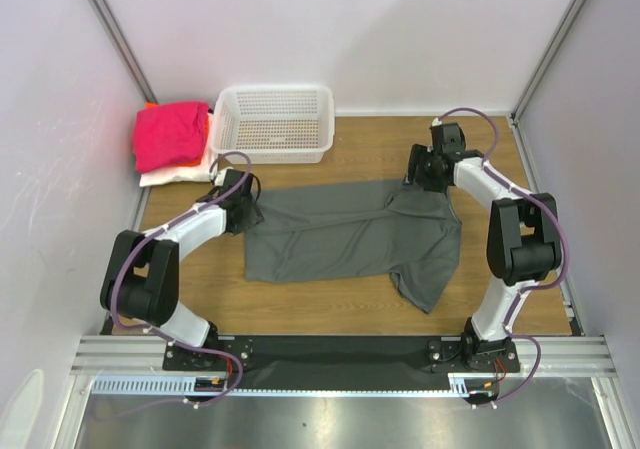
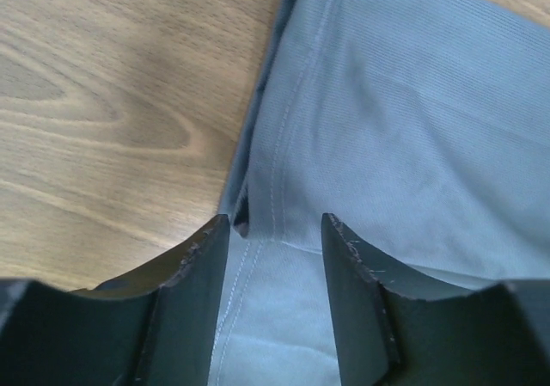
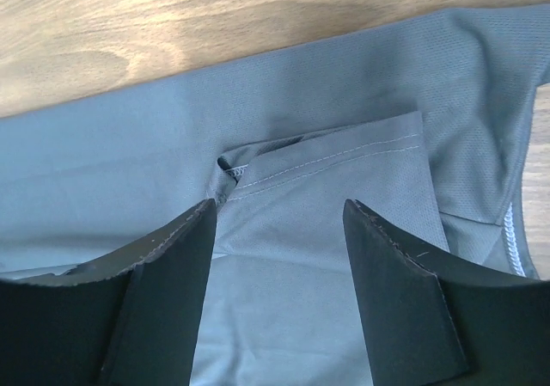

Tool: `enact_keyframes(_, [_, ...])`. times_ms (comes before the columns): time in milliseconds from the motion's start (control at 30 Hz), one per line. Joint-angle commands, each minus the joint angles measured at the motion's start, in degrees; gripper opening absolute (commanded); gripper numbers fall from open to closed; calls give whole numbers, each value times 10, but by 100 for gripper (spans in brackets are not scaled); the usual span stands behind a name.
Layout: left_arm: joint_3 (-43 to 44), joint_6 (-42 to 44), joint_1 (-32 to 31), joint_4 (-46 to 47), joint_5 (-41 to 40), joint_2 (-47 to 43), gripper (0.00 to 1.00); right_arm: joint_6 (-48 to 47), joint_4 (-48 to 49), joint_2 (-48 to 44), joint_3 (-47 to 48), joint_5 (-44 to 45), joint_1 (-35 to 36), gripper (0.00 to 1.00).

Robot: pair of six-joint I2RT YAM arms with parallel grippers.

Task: Fold and stack the t-shirts
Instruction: Fold the tshirt

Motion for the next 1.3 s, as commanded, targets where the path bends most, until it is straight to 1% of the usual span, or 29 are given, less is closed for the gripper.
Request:
enact_keyframes(0, [4, -6, 9, 26, -9, 6, 50, 5, -2, -35, 3, 17, 3, 67])
enact_keyframes(133, [5, 4, 15, 41, -11, 13, 38, 7, -4, -36, 5, 20, 2, 67])
enact_keyframes(167, [7, 6, 15, 47, -13, 14, 30, 7, -4, -36, 6, 19, 3, 67])
enact_keyframes(233, [11, 10, 18, 55, -13, 21, 23, 9, -4, -34, 9, 18, 3, 67])
enact_keyframes(267, [13, 13, 20, 57, -13, 23, 12, 10, -5, -33, 10, 19, 4, 67])
enact_keyframes(333, [17, 16, 23, 59, -13, 27, 1, 13, -8, -31, 12, 21, 3, 67])
enact_keyframes(733, [29, 77, 30, 86, -39, 3, 0, 9, -1, -8, 18, 16, 13, 66])
enact_keyframes(967, [8, 74, 30, 77, -31, -1, 0, 0, -1, 1, 22, 5, 17, 66])
enact_keyframes(1100, [-15, 74, 30, 69, -29, -23, 0, -13, -6, 6, 25, 11, 22, 66])
enact_keyframes(1133, [-26, 72, 30, 65, -30, -33, 1, -15, -7, 8, 26, 11, 22, 67])
enact_keyframes(1267, [-45, 60, 30, 58, -38, -51, 9, -23, -3, 16, 29, 8, 23, 67])
